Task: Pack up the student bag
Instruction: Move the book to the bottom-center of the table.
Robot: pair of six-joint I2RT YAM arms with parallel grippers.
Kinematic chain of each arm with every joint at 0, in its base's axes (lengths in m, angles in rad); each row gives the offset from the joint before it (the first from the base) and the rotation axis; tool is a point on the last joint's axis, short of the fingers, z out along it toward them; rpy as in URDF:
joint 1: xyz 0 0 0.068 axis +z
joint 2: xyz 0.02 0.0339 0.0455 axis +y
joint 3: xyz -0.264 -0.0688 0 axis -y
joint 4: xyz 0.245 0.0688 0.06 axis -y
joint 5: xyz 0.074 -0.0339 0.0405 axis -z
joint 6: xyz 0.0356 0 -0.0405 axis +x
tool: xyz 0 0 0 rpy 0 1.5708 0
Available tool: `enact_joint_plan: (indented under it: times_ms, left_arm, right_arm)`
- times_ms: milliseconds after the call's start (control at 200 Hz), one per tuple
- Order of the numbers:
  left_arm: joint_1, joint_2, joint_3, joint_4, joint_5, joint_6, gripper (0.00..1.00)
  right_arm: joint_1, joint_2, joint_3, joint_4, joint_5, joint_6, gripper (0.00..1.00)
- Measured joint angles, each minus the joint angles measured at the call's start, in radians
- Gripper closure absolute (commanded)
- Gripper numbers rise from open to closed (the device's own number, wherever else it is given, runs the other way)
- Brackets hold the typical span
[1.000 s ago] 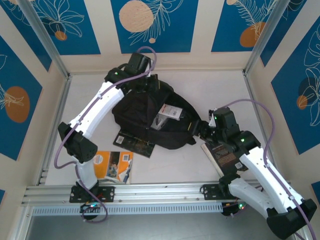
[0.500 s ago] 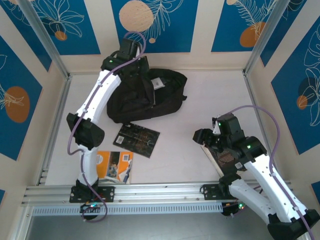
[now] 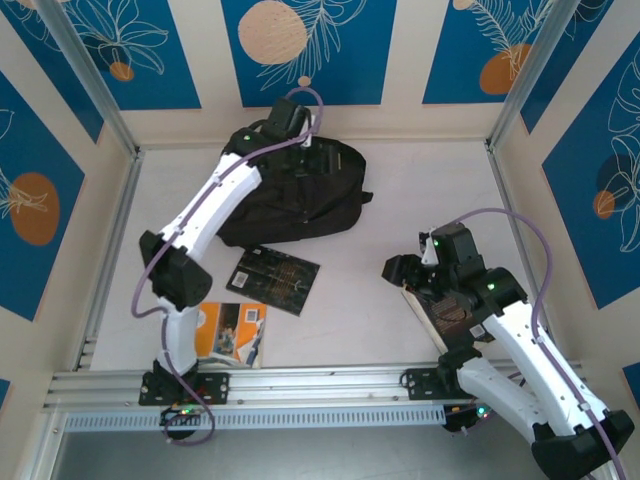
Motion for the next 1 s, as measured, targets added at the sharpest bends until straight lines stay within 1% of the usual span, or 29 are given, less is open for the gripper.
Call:
enact_joint_plan:
  times_ms: [75,160,270,360,405,460,600,720,855,925,1000]
  left_arm:
    - [0.000,-0.124,-0.148,0.012,-0.038,-0.014,0.34]
    - [0.000,-0.298,-0.361,0.035,-0.099,-0.041,0.31]
    - [0.006,-0.501,-0.619,0.051,-0.174,-0.107,0.22]
    - [0.025,-0.600,-0.777,0.032,-0.211,-0.183,0.19]
    - [0.042,-0.634,-0.860,0.023,-0.224,-0.228,0.14]
    - [0.060,-0.660,-0.949,0.003,-0.232,-0.284,0.12]
    - [0.086,-0.712,-1.174,-0.022,-0.229,-0.422,0.12]
    - [0.088,-0.719,-1.291,-0.013,-0.199,-0.475,0.14]
    - [0.088,-0.664,-1.313,0.042,-0.156,-0.444,0.16]
    - [0.088,-0.624,-1.287,0.067,-0.150,-0.398,0.15]
    - [0.088,-0.569,-1.223,0.075,-0.163,-0.341,0.15]
  right_arm:
    - [0.000,0.014,-0.002,0.011,-0.015,-0.008,0.49]
    - [0.008,0.030,-0.003,0.018,-0.026,-0.018,0.50]
    - [0.035,0.043,-0.021,0.038,-0.034,-0.026,0.51]
    - [0.078,0.068,-0.039,0.051,-0.036,-0.026,0.51]
    - [0.103,0.089,-0.043,0.060,-0.034,-0.026,0.51]
    - [0.132,0.116,-0.044,0.067,-0.031,-0.026,0.51]
    - [0.203,0.205,-0.038,0.088,-0.013,-0.026,0.51]
    - [0.238,0.280,-0.025,0.102,-0.008,-0.026,0.51]
    - [0.273,0.336,-0.018,0.117,-0.008,-0.026,0.51]
    - [0.283,0.341,-0.018,0.117,-0.008,-0.026,0.51]
    - [0.288,0.340,-0.018,0.117,-0.008,-0.026,0.50]
